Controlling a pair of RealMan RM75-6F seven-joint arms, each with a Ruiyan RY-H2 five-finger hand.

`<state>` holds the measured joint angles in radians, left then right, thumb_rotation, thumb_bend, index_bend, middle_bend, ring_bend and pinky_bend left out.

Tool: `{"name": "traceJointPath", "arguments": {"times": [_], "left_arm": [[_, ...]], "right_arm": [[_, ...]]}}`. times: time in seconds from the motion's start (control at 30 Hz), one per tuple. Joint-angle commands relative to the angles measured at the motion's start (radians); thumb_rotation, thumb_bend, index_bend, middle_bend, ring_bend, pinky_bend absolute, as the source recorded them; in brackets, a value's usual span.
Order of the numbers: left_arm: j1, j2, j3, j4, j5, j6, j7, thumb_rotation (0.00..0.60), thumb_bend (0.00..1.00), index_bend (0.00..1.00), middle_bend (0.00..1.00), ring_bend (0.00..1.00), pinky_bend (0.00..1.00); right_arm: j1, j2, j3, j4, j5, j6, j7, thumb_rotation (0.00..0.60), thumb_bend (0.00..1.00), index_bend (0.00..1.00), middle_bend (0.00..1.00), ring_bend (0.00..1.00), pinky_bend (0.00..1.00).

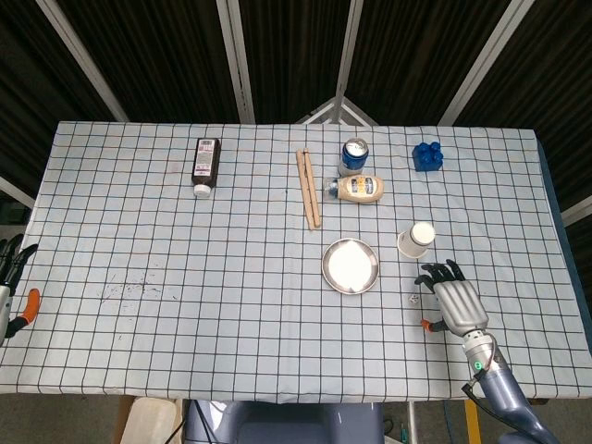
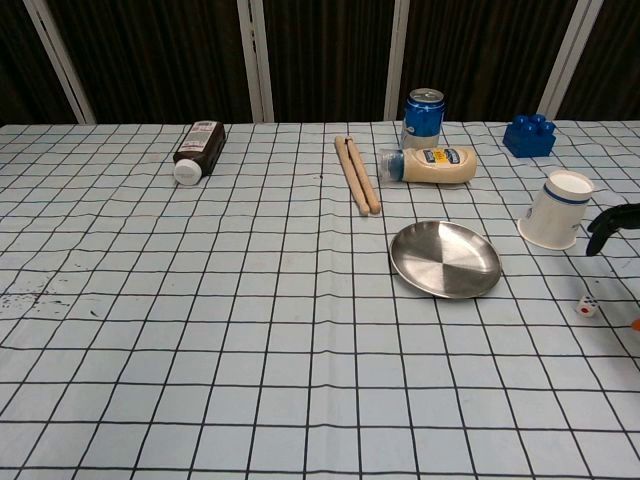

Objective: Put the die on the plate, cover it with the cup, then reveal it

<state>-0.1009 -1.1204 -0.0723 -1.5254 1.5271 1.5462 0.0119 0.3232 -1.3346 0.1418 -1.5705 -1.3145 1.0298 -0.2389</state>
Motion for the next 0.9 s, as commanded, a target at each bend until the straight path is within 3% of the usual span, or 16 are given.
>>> {"name": "traceJointPath", "arguments": {"times": [0.03, 0.53, 0.9], "left_arm": [[-0.003, -0.002, 0.000, 0.000, -0.002, -0.006, 0.006, 0.600, 0.71, 0.10, 0.00, 0.00, 0.00], [-0.010, -0.014, -0.001, -0.004, -0.012, -0.019, 0.046, 0.600, 0.71, 0.11, 0.00, 0.00, 0.00], [-0.011, -0.019, -0.003, -0.005, -0.018, -0.021, 0.059, 0.600, 0.71, 0.11, 0.00, 0.00, 0.00]], "right_arm": [[0.021, -0.030, -0.001, 0.036, 0.012, -0.025, -0.009, 0.600, 0.03, 0.34, 0.18, 0.13, 0.00], [0.062, -0.092, -0.017, 0.158, 0.003, -0.052, 0.046, 0.600, 0.04, 0.39, 0.18, 0.13, 0.00], [0.077, -0.107, -0.029, 0.203, 0.003, -0.062, 0.073, 0.600, 0.13, 0.43, 0.18, 0.14, 0.00]]}}
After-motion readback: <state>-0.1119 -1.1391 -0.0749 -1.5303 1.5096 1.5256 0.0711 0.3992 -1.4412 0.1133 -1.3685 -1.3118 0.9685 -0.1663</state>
